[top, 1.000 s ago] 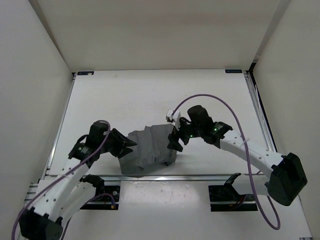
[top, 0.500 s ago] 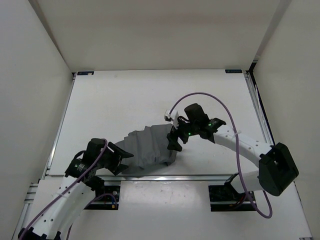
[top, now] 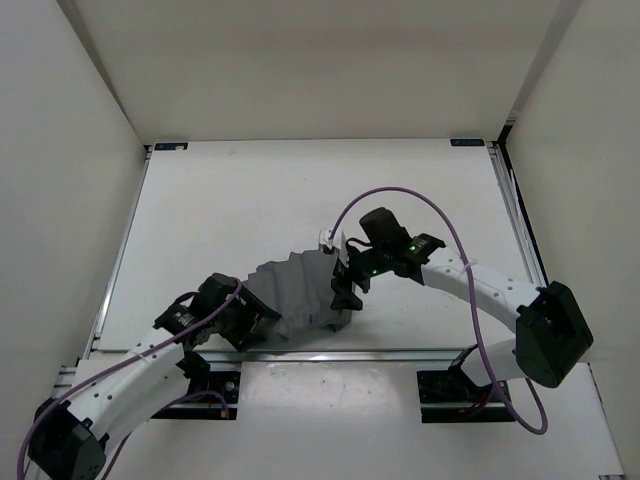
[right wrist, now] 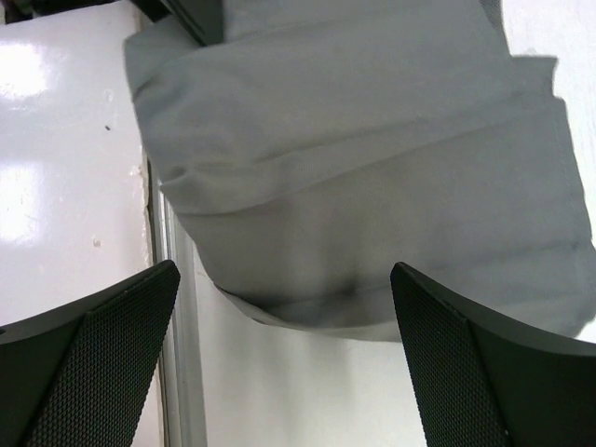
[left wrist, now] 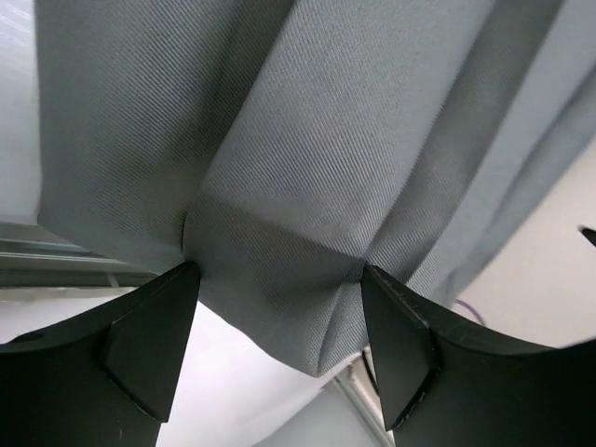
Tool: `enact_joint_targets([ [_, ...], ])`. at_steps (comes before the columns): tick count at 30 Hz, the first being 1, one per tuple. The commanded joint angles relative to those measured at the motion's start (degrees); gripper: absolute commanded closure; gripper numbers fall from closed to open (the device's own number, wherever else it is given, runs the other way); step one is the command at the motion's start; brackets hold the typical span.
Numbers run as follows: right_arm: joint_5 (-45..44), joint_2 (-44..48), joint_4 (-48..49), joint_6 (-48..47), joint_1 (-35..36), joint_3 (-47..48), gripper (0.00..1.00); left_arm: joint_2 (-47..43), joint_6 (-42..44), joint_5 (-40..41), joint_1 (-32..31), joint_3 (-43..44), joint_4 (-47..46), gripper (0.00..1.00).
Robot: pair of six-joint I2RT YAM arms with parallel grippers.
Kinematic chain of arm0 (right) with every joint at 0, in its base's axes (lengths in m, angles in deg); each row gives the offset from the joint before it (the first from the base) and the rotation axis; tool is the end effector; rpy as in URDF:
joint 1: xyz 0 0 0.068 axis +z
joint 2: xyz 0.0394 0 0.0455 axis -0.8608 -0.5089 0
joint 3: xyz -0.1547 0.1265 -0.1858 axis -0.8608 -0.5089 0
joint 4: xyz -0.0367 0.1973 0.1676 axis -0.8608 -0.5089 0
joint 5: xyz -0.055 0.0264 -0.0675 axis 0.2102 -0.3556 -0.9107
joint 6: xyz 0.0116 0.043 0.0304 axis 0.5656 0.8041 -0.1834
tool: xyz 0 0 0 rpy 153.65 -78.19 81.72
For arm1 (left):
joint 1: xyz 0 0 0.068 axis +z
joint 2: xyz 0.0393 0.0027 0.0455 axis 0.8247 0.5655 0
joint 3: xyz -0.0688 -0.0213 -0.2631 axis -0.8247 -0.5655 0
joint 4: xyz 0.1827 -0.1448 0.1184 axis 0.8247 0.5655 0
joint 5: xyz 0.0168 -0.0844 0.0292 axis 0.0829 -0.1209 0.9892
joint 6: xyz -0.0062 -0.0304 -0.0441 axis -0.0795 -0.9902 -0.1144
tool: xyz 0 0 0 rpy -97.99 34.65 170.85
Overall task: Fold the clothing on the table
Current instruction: Fold the skirt
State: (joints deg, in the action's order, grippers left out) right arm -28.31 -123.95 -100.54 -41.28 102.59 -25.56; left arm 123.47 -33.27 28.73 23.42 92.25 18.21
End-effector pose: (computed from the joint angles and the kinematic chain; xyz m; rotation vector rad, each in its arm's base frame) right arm 0.1975 0.2136 0.2504 -1.5493 1.7686 0.8872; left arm 0.1002 -0.0702 0.1699 -1.1678 2.6206 -0.8319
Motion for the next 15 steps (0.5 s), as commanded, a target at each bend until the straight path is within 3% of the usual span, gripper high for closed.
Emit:
enact_joint_targets([
  [1, -0.35, 2.14, 1.32, -2.26, 1.38, 0.17, 0.00, 3.19, -4.92, 5.25, -2.74, 2.78, -2.56, 0.19],
  [7, -0.17, 2.49, 2.03, -0.05, 0.06, 0.17, 0.00, 2.76, -6.14, 5.51, -3.54, 0.94, -4.41, 0.18],
  [8, -0.70, 2.40, 1.42, -0.31, 0.50, -0.18, 0.01, 2.94, -5.62, 5.43, -3.37, 0.41, -5.19, 0.22],
  [9, -0.70, 2.32, 1.59, -0.75, 0.42, -0.18, 0.01, 3.02, -5.44, 5.08, -3.11, 0.06, -5.81, 0.31],
  [10, -1.05, 2.14, 1.51, -0.93, 0.07, -0.36, 0.01, 3.20, -4.57, 5.43, -2.76, -0.47, -6.34, 0.56],
  [12, -1.50, 2.40, 2.12, -0.67, -0.46, -0.88, 0.01, 3.29, -3.77, 4.73, -1.53, -1.78, -10.10, 0.87],
  [15, -2.20, 2.49, 2.65, 0.12, -1.87, -1.41, 0.01, 5.56, -1.58, 5.51, 0.32, 0.48, -12.14, 0.96],
])
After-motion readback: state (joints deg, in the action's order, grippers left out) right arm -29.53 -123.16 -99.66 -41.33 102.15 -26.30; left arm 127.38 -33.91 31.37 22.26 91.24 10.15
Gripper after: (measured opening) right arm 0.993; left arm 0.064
